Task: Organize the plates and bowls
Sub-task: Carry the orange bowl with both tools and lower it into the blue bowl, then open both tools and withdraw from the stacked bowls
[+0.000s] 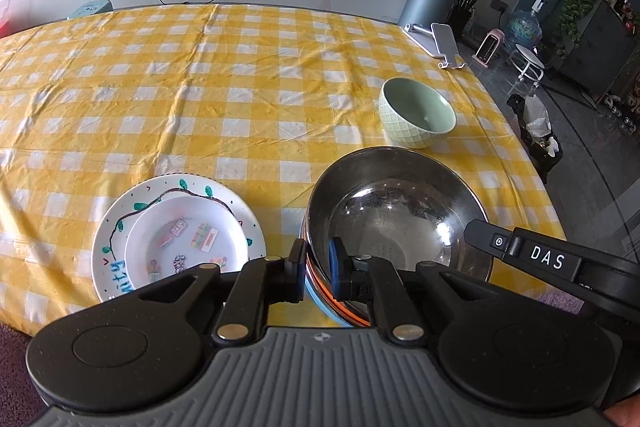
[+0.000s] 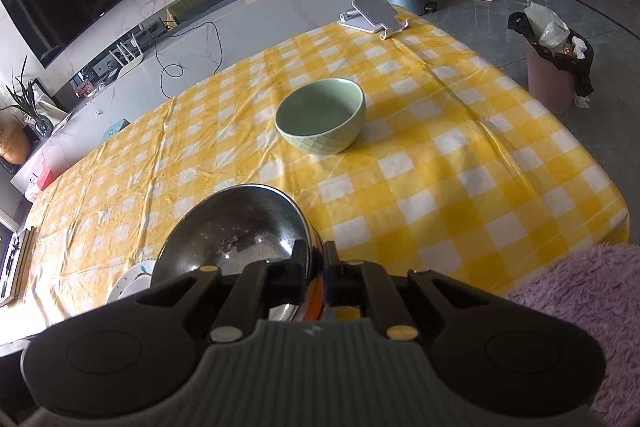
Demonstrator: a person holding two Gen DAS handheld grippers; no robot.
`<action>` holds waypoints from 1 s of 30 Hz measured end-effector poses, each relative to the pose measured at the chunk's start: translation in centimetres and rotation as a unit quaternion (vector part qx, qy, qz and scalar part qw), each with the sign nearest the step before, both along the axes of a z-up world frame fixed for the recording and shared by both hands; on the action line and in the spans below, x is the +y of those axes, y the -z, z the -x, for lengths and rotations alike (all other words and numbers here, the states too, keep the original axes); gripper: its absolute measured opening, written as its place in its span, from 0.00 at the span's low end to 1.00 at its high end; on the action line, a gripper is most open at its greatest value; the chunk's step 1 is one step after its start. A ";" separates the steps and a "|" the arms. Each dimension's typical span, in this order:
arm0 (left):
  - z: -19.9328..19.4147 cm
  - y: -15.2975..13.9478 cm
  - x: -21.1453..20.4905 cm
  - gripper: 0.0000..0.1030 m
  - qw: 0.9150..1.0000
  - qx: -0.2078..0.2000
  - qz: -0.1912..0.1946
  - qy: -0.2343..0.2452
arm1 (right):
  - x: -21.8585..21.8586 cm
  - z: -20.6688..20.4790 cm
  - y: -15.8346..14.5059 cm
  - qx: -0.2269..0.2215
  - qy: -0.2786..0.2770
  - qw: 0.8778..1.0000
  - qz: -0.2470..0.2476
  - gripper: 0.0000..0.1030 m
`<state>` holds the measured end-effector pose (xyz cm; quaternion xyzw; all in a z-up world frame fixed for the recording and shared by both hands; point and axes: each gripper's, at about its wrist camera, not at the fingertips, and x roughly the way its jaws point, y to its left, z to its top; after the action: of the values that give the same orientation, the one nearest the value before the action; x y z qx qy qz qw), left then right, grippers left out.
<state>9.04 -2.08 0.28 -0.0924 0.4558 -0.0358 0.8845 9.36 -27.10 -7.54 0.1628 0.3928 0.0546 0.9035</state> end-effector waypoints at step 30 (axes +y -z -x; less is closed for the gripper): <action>-1.6 2.0 2.9 0.27 0.992 0.034 0.119 -0.028 | -1.6 -1.5 2.5 0.056 0.020 0.993 -0.097 0.21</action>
<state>10.60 0.78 -1.75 -0.2112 0.4757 -0.0615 0.8517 10.91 -28.72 -10.06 0.2602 0.4325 0.0653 0.8608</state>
